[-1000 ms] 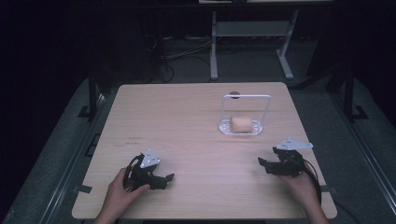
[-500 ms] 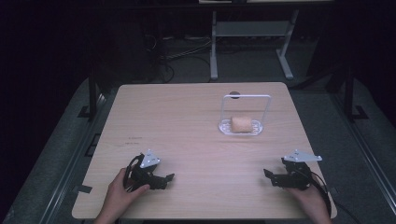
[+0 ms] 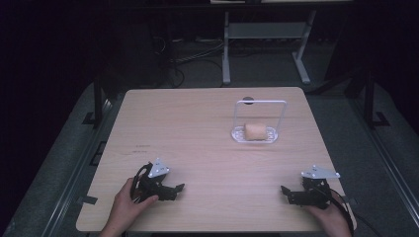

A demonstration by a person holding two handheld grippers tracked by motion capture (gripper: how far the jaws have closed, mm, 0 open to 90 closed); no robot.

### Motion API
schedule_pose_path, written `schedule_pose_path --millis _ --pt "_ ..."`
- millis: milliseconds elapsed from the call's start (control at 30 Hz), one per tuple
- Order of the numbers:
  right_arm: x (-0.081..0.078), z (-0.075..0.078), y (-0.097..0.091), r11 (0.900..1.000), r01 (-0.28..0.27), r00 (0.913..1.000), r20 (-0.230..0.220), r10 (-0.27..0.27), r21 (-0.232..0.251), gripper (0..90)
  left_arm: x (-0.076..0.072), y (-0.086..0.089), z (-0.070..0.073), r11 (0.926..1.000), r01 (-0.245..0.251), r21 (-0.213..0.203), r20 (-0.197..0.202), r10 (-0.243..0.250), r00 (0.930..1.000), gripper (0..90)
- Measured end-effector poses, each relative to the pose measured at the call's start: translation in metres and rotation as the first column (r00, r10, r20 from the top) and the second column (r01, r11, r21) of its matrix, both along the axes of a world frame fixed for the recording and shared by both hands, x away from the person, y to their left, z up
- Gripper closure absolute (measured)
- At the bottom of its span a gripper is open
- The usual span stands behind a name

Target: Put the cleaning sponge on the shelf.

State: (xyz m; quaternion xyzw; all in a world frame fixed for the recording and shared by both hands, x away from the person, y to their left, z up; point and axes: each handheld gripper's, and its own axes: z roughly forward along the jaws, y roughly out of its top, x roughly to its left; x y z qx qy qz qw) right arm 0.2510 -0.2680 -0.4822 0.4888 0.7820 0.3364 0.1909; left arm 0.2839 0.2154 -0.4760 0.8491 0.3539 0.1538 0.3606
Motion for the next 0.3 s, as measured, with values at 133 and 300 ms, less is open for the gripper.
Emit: schedule_pose_path --millis 133,300 --pt "0.0002 0.0 0.0 1.0 -0.004 1.0 -0.001 0.004 -0.002 8.1 0.0 0.0 0.0 1.0 0.0 0.0 0.0 0.0 1.0 12.9" --pt "0.0002 0.0 -0.0001 1.0 -0.005 1.0 -0.001 0.005 -0.001 8.1 0.0 0.0 0.0 1.0 0.0 0.0 0.0 0.0 1.0 12.9"
